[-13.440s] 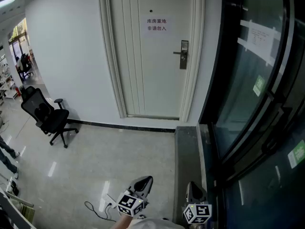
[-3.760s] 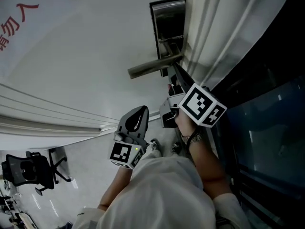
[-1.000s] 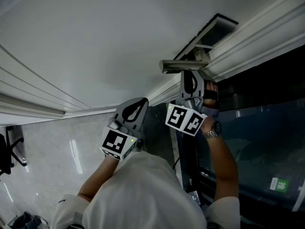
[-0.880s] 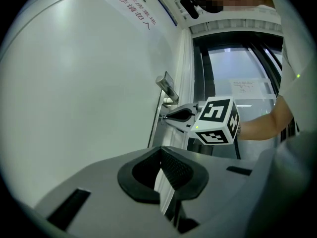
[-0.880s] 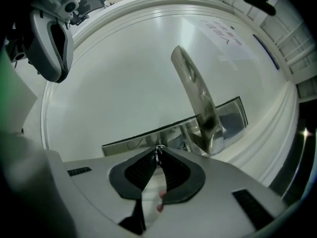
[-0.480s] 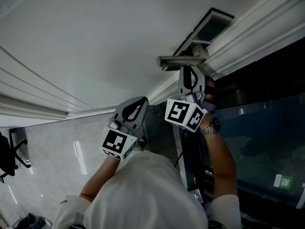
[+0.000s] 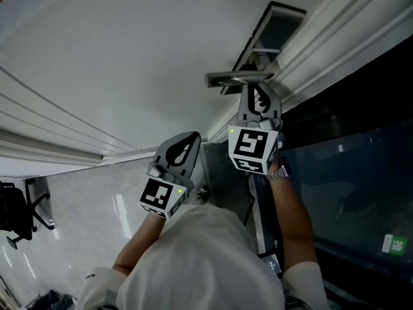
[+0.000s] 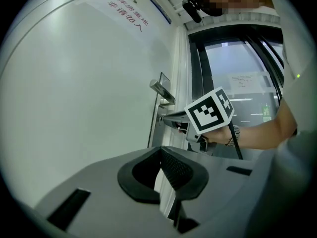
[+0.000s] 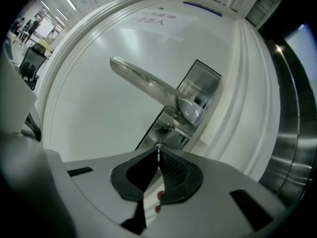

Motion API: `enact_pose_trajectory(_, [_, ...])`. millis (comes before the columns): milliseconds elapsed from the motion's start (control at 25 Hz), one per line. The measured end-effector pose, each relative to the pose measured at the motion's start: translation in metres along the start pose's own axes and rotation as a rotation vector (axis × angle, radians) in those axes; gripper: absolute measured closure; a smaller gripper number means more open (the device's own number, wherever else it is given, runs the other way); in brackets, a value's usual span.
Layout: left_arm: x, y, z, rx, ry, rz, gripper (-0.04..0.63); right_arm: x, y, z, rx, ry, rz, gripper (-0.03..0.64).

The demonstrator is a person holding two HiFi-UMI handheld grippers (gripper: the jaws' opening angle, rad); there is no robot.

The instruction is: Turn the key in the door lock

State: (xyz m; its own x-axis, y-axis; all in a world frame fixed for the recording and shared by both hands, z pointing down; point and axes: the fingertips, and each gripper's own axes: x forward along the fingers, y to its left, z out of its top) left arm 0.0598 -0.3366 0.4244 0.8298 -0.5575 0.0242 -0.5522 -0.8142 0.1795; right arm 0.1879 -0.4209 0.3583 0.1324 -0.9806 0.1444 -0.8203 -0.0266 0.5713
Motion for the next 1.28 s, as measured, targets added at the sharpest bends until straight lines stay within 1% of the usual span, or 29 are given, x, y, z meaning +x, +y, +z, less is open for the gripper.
enact_pose_trajectory(80, [0.000, 0.000, 0.000, 0.016, 0.008, 0.003, 0.589, 0.000, 0.000, 0.000, 0.046, -0.013, 0.000, 0.607])
enact_pose_trajectory(360, [0.002, -0.006, 0.000, 0.055, 0.043, 0.015, 0.589, 0.001, -0.004, -0.002, 0.357, -0.058, 0.046, 0.607])
enact_pose_trajectory(480, [0.003, -0.008, -0.004, 0.078, 0.069, 0.024, 0.589, 0.002, -0.007, -0.006, 0.450, -0.074, 0.063, 0.606])
enact_pose_trajectory(600, [0.006, -0.011, 0.000, 0.095, 0.071, 0.034, 0.589, 0.001, -0.008, -0.006, 0.558, -0.084, 0.087, 0.606])
enact_pose_trajectory(720, [0.007, -0.016, 0.000, 0.117, 0.087, 0.034, 0.589, 0.002, -0.010, -0.008, 0.723, -0.093, 0.129, 0.606])
enact_pose_trajectory(920, [0.010, -0.022, 0.001, 0.144, 0.094, 0.038, 0.589, 0.002, -0.012, -0.012, 1.051, -0.103, 0.213, 0.606])
enact_pose_trajectory(1080, [0.010, -0.026, 0.000, 0.150, 0.099, 0.045, 0.589, 0.003, -0.013, -0.015, 1.247, -0.116, 0.257, 0.606])
enact_pose_trajectory(1280, [0.010, -0.030, 0.003, 0.162, 0.088, 0.049, 0.589, 0.004, -0.013, -0.020, 1.519, -0.112, 0.297, 0.605])
